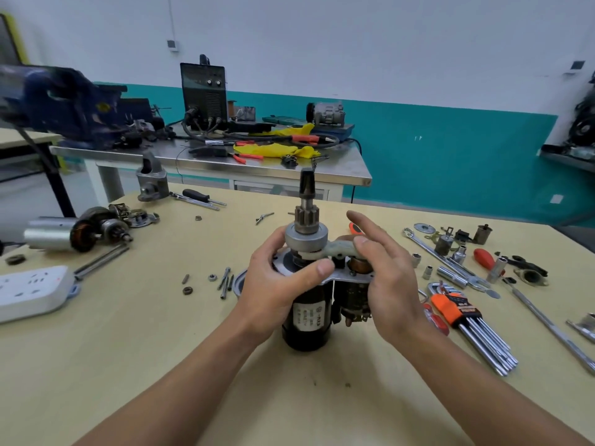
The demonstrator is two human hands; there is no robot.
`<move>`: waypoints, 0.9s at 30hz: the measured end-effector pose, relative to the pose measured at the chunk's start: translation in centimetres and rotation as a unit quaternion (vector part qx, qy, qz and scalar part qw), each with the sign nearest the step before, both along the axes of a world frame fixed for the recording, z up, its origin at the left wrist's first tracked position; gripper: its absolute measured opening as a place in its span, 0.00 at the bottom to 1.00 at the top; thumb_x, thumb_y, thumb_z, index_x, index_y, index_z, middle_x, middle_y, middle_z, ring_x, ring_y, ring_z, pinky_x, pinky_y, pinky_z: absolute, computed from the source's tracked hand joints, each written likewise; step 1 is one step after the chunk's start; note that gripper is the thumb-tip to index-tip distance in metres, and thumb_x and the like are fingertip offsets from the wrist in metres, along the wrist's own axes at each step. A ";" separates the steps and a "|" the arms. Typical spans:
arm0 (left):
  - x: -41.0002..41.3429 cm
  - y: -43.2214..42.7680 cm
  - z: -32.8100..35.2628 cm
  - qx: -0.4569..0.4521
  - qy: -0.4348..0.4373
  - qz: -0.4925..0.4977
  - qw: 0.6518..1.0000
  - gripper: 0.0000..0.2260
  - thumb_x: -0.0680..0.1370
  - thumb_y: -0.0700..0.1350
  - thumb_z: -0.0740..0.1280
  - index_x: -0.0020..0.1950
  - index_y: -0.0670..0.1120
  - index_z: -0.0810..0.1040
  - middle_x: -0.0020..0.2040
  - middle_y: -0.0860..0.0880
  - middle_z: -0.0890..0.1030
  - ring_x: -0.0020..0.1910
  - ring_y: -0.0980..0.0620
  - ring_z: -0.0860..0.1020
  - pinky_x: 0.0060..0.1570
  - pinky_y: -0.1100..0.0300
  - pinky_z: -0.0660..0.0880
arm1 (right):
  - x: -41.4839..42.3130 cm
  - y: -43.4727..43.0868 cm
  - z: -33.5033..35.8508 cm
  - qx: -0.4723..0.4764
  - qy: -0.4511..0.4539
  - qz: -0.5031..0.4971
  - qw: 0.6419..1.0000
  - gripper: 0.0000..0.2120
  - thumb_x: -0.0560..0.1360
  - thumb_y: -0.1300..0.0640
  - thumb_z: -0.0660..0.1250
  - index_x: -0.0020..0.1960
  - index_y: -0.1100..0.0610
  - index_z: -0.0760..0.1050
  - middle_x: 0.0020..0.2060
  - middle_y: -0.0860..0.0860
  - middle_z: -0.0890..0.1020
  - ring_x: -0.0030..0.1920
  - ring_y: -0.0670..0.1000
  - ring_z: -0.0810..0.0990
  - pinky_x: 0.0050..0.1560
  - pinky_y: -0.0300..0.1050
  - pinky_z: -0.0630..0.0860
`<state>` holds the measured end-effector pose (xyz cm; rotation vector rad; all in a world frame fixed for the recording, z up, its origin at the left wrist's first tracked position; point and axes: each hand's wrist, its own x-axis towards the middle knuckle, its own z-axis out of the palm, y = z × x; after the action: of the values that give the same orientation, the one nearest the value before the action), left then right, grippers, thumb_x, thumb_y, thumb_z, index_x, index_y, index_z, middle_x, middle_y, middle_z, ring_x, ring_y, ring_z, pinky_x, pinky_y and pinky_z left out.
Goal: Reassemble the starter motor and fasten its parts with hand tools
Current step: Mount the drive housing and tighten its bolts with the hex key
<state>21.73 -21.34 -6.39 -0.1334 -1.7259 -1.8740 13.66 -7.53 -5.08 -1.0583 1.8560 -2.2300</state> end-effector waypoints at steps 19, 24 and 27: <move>0.8 0.2 1.0 -0.071 -0.008 0.066 0.995 0.25 0.67 0.57 0.74 0.61 0.50 0.77 0.55 0.51 0.84 0.56 0.53 0.82 0.53 0.58 0.79 | 0.4 0.6 0.0 -0.013 -0.013 -0.019 1.000 0.16 0.74 0.54 0.59 0.57 0.50 0.80 0.44 0.45 0.86 0.48 0.42 0.83 0.45 0.31 0.76; 2.9 -9.7 4.1 -0.197 -0.147 0.370 0.896 0.02 0.75 0.50 0.73 0.45 0.53 0.85 0.39 0.56 0.84 0.38 0.58 0.80 0.38 0.63 0.77 | 0.4 0.5 -0.1 -0.018 -0.028 -0.032 0.999 0.14 0.73 0.53 0.60 0.50 0.50 0.83 0.46 0.47 0.87 0.49 0.42 0.83 0.44 0.31 0.76; 2.7 -14.8 2.5 -0.396 -0.476 0.321 0.716 0.07 0.74 0.43 0.74 0.50 0.43 0.87 0.47 0.45 0.86 0.45 0.46 0.81 0.48 0.57 0.77 | 0.5 0.3 0.1 -0.018 -0.024 -0.031 0.999 0.13 0.73 0.54 0.60 0.48 0.50 0.83 0.42 0.44 0.86 0.45 0.39 0.83 0.42 0.30 0.75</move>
<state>24.46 -36.14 -3.84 1.1526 -2.6409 -0.5222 14.19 -7.18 -4.93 -0.9549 1.8613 -2.3097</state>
